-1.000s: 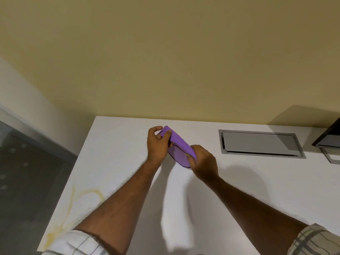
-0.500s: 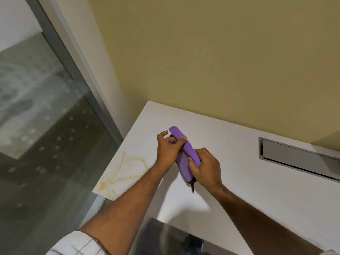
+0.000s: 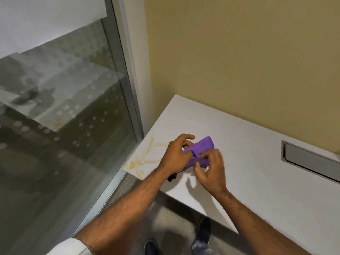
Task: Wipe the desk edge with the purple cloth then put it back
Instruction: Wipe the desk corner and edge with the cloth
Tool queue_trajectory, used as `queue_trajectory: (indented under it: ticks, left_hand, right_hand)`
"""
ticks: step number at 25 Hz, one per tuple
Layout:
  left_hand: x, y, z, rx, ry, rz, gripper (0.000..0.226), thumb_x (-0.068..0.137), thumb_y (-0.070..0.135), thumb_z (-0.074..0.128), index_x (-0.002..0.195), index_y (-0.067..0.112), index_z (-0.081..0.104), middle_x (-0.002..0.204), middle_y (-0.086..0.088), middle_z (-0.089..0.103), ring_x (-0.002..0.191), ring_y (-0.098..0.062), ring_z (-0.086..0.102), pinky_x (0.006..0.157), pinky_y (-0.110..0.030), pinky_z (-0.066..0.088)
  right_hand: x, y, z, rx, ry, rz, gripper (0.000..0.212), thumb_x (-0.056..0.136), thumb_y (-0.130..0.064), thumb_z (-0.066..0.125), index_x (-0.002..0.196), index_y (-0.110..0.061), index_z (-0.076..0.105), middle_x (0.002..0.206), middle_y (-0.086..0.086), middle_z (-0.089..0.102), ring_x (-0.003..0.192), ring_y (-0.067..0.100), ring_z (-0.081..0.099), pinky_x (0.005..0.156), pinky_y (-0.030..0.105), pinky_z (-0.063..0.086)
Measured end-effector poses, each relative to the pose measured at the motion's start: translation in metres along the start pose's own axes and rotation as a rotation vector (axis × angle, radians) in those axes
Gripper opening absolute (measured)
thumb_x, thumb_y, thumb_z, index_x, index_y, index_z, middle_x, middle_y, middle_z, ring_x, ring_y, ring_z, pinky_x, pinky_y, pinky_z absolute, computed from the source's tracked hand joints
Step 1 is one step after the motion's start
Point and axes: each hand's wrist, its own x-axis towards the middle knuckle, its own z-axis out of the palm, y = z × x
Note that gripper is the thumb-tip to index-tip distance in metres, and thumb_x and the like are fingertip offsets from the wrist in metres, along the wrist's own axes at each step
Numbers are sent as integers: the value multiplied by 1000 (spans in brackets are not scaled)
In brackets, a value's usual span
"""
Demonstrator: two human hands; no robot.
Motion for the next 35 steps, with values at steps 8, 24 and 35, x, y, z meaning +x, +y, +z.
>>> queue_trajectory:
  ticks: [8, 24, 35]
  left_hand:
    - [-42, -6, -61, 305, -135, 136, 35, 90, 24, 57, 124, 30, 51, 116, 10, 62, 105, -2, 56, 84, -14, 42]
    - [-60, -97, -66, 142, 309, -296, 5, 88, 23, 65, 90, 19, 64, 66, -1, 54, 58, -6, 46, 56, -16, 38]
    - [2, -147, -89, 491, 85, -201, 36, 84, 8, 64, 119, 2, 60, 111, -17, 65, 100, -34, 61, 88, -43, 52]
  right_hand:
    - [41, -51, 0, -242, -389, -140, 30, 85, -48, 67, 97, -20, 69, 93, -1, 70, 85, 15, 60, 97, 44, 47]
    - [83, 33, 58, 324, -522, 534, 36, 73, -12, 86, 105, -18, 71, 106, 0, 70, 98, 22, 66, 85, 32, 56]
    - [82, 52, 138, -270, -393, 276, 63, 79, -29, 72, 134, -12, 46, 138, 15, 48, 124, 33, 49, 103, 40, 44]
